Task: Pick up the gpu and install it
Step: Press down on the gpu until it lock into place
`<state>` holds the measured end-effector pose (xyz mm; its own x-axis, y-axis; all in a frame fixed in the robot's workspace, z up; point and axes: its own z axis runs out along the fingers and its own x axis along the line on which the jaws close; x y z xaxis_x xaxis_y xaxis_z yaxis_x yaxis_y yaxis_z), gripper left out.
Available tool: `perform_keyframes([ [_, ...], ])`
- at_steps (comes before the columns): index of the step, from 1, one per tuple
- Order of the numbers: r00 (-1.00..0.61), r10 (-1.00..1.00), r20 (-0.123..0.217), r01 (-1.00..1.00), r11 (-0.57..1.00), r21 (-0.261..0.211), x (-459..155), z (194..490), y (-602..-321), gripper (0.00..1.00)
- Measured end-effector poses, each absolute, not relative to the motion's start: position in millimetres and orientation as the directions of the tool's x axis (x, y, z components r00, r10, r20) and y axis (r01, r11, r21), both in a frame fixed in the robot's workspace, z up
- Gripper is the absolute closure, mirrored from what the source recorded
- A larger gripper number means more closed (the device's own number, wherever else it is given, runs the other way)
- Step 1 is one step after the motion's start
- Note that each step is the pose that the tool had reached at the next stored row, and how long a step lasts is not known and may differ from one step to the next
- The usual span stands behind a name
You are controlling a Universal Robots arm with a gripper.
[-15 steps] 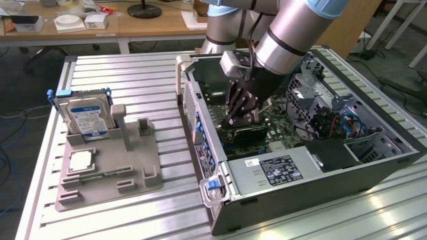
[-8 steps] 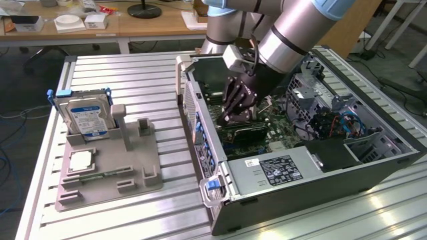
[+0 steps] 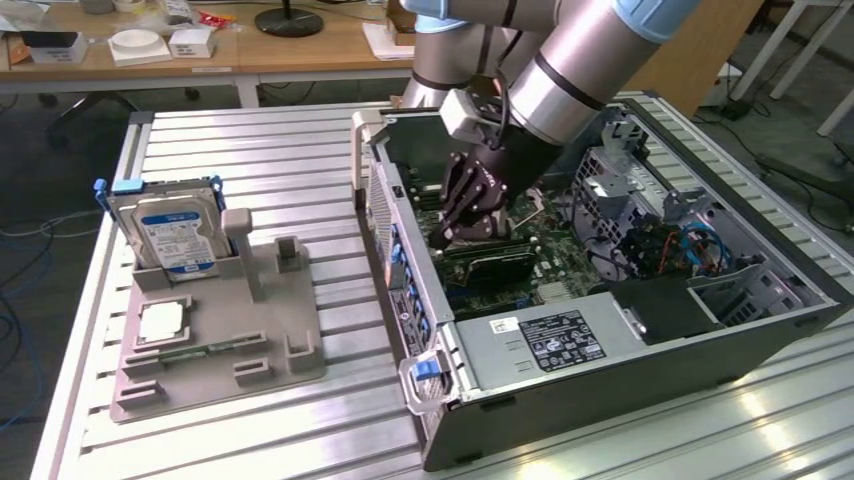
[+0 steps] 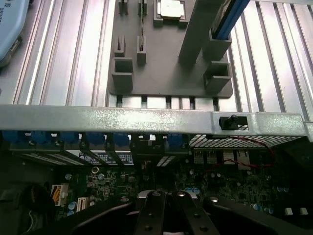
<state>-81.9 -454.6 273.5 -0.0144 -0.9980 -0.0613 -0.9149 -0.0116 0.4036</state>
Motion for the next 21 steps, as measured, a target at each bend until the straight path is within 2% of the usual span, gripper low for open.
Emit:
perform_keyframes([
  [21, -0.015, -0.998, -0.061, -0.904, -0.012, 0.426, -92.2, 269.1, -450.5, 0.9],
])
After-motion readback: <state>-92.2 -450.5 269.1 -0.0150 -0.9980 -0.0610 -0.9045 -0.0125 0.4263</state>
